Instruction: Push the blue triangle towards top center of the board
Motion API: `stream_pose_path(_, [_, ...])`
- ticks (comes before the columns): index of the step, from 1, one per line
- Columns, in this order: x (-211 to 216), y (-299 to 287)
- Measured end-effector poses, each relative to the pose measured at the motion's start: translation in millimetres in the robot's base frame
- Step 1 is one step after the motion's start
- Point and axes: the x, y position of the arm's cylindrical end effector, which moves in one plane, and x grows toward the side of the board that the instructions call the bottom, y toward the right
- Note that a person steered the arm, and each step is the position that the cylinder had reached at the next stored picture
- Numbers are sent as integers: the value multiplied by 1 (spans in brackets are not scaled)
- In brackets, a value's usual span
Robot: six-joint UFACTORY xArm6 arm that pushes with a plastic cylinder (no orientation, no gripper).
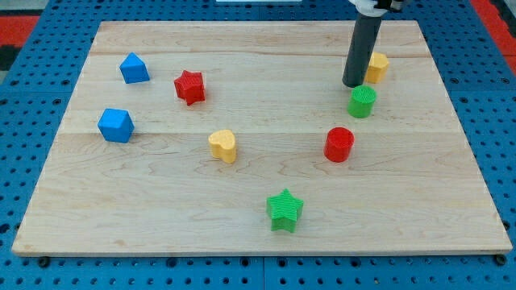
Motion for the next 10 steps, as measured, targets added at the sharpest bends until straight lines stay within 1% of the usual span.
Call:
stream_pose_path(1, [0, 9])
stream_pose_path(2, [13, 61])
stream_pose_path(3, [37, 68])
stream_pose_path(4, [91, 102])
stream_pose_path(5, [170, 105])
stream_pose_path(6, [232, 102])
stream_pose_path(7, [266, 101])
stream_pose_path(10, [271, 91])
